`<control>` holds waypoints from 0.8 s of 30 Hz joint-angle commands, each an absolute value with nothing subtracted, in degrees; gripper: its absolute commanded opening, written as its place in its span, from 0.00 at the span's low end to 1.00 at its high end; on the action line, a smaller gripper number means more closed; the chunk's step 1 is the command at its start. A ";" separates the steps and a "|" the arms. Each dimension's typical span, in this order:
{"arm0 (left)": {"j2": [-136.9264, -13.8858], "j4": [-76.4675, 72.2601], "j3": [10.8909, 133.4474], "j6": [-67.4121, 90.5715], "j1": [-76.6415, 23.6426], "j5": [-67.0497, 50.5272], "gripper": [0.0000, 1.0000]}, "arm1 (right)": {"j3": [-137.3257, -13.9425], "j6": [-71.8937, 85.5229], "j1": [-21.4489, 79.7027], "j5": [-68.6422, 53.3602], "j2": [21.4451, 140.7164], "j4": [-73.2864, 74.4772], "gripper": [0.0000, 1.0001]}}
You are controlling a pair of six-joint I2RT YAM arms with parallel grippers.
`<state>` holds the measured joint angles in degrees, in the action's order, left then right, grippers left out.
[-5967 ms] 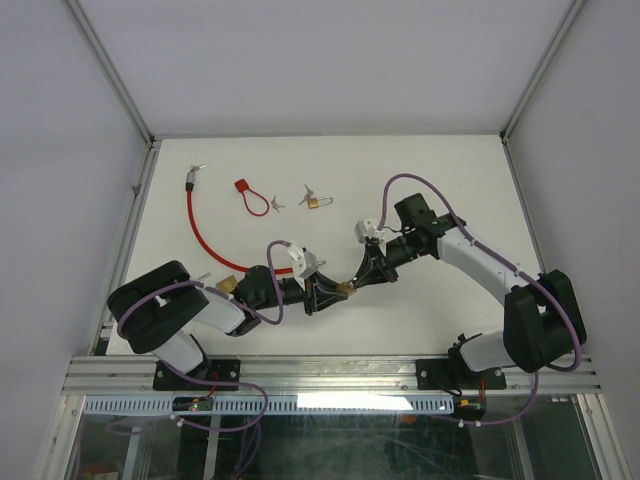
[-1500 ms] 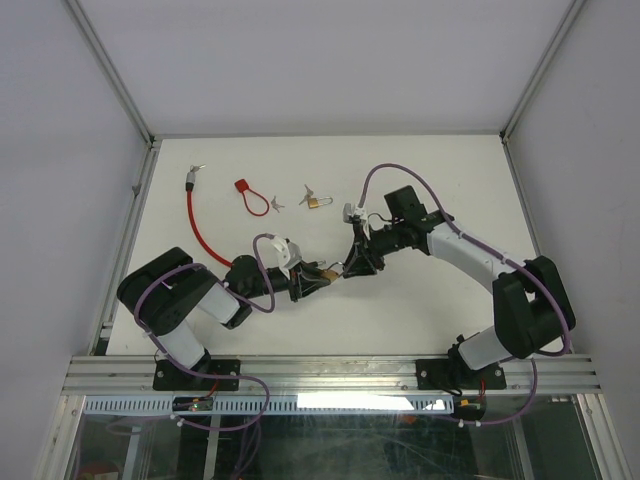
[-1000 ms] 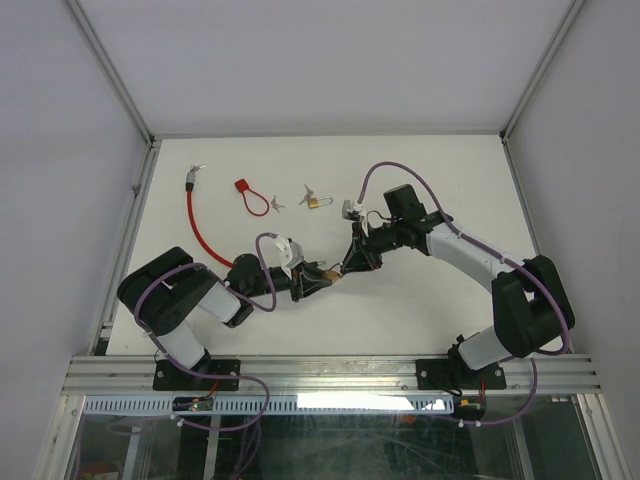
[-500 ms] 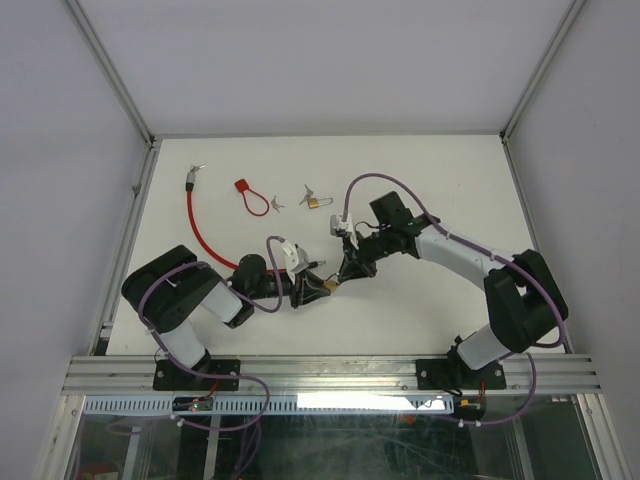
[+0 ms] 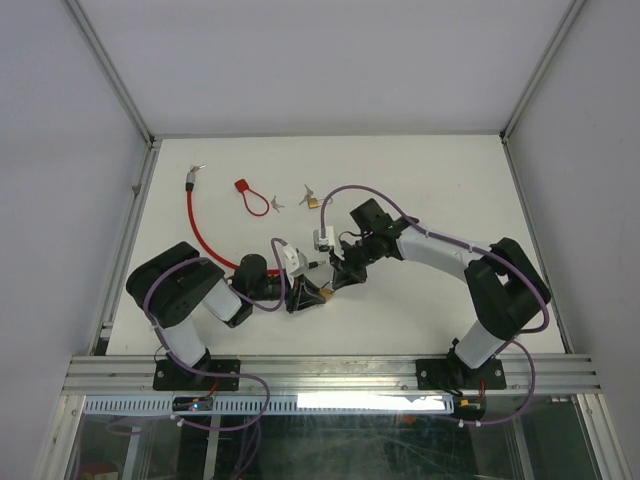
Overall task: Lock with the key
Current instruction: Lock the lock.
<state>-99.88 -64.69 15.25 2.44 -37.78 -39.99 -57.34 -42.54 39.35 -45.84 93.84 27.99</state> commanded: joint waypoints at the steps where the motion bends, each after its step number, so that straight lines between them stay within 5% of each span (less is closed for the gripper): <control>1: -99.92 -77.00 18.00 1.18 -36.90 -39.19 0.00 | -56.31 -42.73 44.95 -48.68 96.87 28.77 0.00; 24: -99.64 -74.93 18.56 2.20 -34.80 -41.65 0.00 | -55.18 -49.90 49.72 -55.14 98.56 29.55 0.00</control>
<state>-100.92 -64.69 15.46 2.81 -35.16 -46.94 -56.25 -50.52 41.74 -46.72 93.91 27.27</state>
